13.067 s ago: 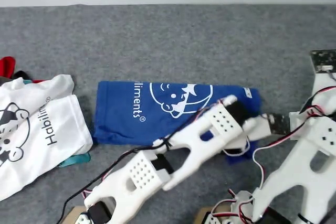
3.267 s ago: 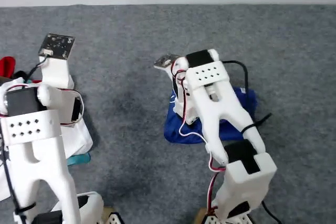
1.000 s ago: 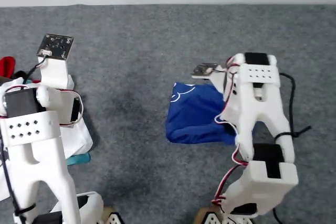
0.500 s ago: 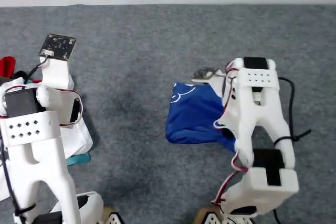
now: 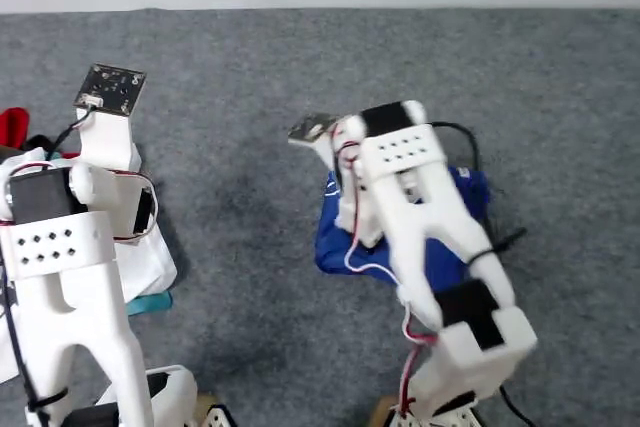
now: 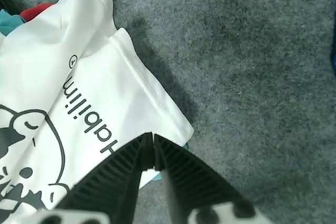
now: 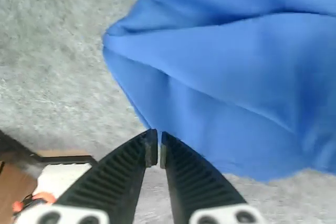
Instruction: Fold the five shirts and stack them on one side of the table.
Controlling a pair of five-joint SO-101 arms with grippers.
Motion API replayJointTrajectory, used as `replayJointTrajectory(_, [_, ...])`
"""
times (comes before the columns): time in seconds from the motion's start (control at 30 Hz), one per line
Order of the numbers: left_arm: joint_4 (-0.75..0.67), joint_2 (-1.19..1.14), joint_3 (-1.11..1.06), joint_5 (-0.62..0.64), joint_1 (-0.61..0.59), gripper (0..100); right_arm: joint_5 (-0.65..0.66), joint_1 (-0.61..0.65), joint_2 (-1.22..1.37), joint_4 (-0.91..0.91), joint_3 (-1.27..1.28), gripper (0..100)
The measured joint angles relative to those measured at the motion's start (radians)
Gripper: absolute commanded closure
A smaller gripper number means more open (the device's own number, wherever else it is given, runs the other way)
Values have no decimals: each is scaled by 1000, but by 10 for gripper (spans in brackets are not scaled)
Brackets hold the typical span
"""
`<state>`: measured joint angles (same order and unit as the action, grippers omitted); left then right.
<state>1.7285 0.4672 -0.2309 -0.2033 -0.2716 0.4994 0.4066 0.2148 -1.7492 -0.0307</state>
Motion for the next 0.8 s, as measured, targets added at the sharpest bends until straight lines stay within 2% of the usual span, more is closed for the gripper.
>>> replayJointTrajectory(0.17, [0,0,0,0,0,995,-46,60,158,20,0,989])
replayJointTrajectory(0.3, [0,0,0,0,0,995,-51,57,216,38,-15,989])
replayJointTrajectory(0.57, [0,0,0,0,0,995,-51,60,143,-5,-209,989])
replayJointTrajectory(0.8, [0,0,0,0,0,995,-51,20,68,-5,-227,983])
